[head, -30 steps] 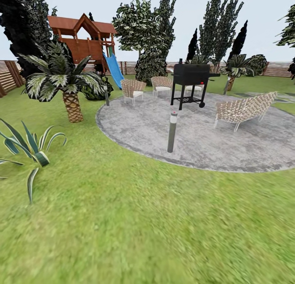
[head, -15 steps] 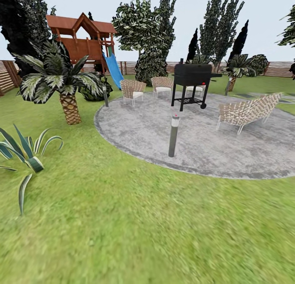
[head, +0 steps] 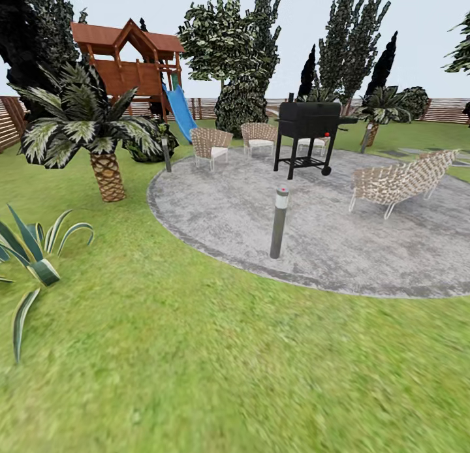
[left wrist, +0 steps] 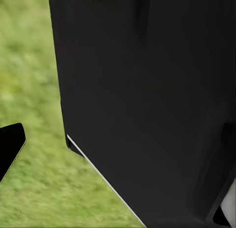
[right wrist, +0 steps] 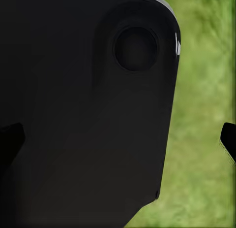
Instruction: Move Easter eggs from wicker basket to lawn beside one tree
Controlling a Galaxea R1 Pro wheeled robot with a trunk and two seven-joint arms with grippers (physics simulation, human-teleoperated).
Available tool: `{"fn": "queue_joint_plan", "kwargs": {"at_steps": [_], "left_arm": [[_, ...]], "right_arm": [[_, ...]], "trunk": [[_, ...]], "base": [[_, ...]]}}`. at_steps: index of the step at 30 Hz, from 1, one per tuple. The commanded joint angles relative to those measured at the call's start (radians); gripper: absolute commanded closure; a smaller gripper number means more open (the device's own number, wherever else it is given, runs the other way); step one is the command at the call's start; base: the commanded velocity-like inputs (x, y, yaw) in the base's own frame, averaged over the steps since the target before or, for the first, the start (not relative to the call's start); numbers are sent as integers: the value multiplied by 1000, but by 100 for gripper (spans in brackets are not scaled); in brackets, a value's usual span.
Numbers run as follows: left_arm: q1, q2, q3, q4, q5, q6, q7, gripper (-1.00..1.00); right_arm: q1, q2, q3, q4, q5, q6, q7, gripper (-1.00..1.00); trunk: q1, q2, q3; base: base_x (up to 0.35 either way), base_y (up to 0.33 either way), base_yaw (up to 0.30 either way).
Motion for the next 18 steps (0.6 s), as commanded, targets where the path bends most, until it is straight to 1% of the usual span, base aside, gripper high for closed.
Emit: {"fn": "queue_joint_plan", "kwargs": {"at_steps": [1,5,14,18], "left_arm": [[0,0,1,-1,1,1,0,-100],[0,0,1,-1,1,1,0,-100],[0,0,1,-1,1,1,0,-100],[0,0,1,-1,1,1,0,-100]], "right_arm": [[-1,0,4,1,1,-3,0,-100],[-1,1,4,1,1,-3,0,-100],[-1,0,4,1,1,-3,0,-100],[-1,0,4,1,1,-3,0,-100]], "trunk": [[1,0,-1],[1,0,-1],[1,0,-1],[1,0,-1]], "base": [[334,0,0],[334,0,54],[334,0,253],[334,0,206]]}}
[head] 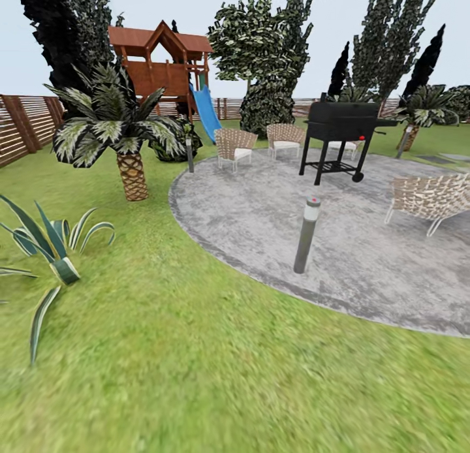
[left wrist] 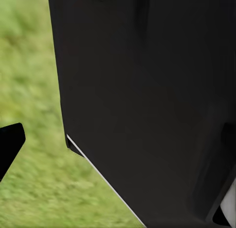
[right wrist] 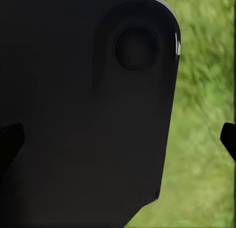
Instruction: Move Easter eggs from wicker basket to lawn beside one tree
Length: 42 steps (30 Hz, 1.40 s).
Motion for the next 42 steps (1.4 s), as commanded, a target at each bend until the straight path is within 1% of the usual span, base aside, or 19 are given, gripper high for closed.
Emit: {"fn": "queue_joint_plan", "kwargs": {"at_steps": [1,42], "left_arm": [[0,0,1,-1,1,1,0,-100],[0,0,1,-1,1,1,0,-100]], "right_arm": [[0,0,4,1,1,-3,0,-100],[0,0,4,1,1,-3,0,-100]], "trunk": [[1,0,-1],[1,0,-1]], "base": [[334,0,96],[334,0,4]]}}
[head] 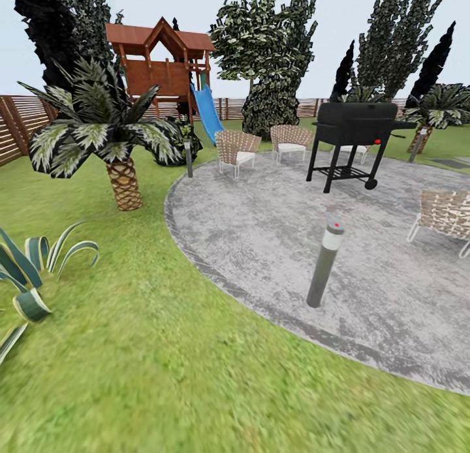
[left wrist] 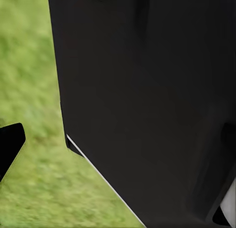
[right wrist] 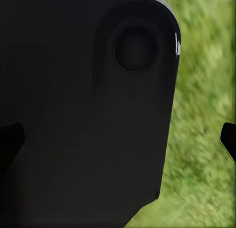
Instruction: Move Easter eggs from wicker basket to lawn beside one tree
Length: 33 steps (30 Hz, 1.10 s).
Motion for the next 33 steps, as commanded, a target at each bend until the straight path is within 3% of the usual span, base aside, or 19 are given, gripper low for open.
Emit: {"fn": "queue_joint_plan", "kwargs": {"at_steps": [1,33], "left_arm": [[0,0,1,-1,1,1,0,-100],[0,0,1,-1,1,1,0,-100]], "right_arm": [[-1,0,4,1,1,-3,0,-100],[-1,0,4,1,1,-3,0,-100]], "trunk": [[1,0,-1],[1,0,-1]], "base": [[334,0,0],[334,0,0]]}}
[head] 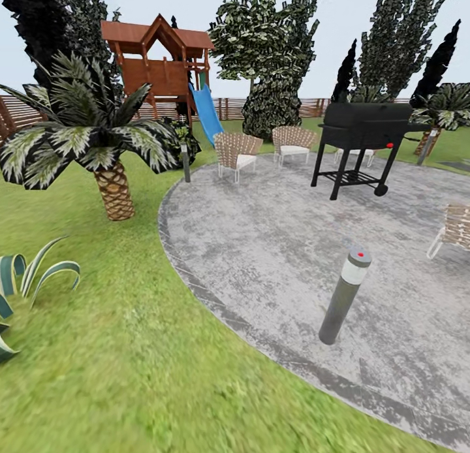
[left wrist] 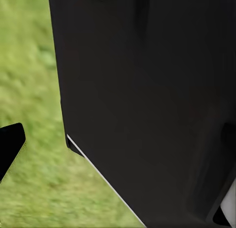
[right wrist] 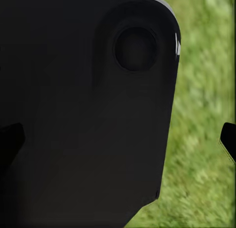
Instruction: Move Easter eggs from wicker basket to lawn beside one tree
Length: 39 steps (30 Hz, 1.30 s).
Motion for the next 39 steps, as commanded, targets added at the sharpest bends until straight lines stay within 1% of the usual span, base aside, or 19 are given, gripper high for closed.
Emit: {"fn": "queue_joint_plan", "kwargs": {"at_steps": [1,39], "left_arm": [[0,0,1,-1,1,1,0,-100],[0,0,1,-1,1,1,0,-100]], "right_arm": [[-1,0,4,1,1,-3,0,-100],[-1,-1,4,1,1,-3,0,-100]], "trunk": [[1,0,-1],[1,0,-1]], "base": [[334,0,0],[334,0,0]]}}
